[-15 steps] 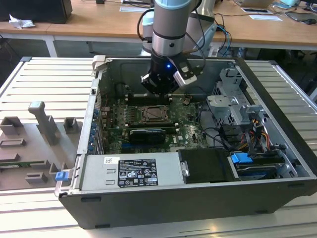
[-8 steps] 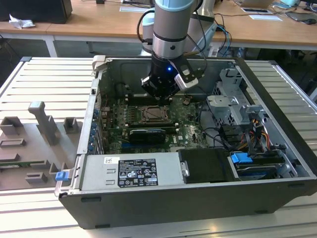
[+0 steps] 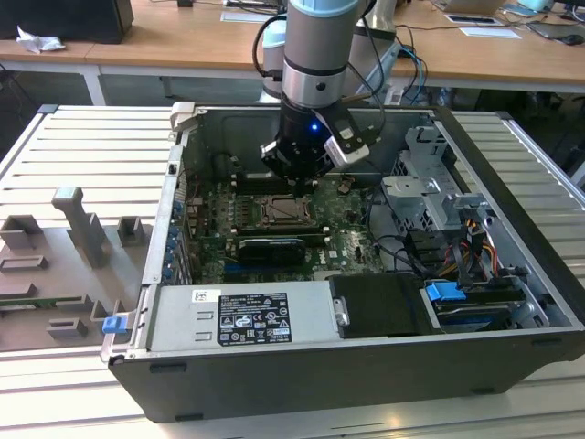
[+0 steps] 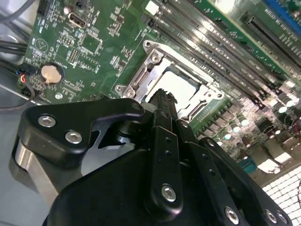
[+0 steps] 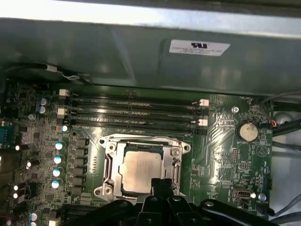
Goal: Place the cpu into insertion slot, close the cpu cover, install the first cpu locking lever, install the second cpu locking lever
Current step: 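Install the second cpu locking lever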
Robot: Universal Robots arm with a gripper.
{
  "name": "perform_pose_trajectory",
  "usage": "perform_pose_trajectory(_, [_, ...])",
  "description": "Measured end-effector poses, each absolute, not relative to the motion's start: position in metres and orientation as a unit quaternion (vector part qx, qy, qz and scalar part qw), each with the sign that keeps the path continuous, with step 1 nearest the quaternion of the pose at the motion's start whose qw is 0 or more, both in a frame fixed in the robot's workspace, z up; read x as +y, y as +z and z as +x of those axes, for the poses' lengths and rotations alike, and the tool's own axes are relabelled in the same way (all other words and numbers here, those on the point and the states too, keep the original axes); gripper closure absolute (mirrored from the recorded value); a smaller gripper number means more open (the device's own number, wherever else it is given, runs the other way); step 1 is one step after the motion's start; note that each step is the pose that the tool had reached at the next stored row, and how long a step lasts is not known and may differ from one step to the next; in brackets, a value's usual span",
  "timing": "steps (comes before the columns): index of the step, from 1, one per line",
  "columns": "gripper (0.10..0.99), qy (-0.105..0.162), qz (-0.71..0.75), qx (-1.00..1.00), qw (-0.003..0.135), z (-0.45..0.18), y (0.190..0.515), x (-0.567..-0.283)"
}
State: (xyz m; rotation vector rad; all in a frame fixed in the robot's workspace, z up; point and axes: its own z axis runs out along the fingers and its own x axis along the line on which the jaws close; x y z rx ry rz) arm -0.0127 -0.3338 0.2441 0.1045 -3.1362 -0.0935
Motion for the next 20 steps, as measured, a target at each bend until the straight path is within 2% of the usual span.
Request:
perform_pose_trajectory(11, [0.980,-0.030,0.033,-0.999,0.001,-0.013,0.248,-0.351])
perform_pose_trajectory(14, [0.980,-0.034,0.033,-0.999,0.006,-0.013,0.247,-0.360])
perform_pose_trajectory(20, [0.980,-0.046,0.033,-0.998,0.006,-0.029,0.242,-0.374])
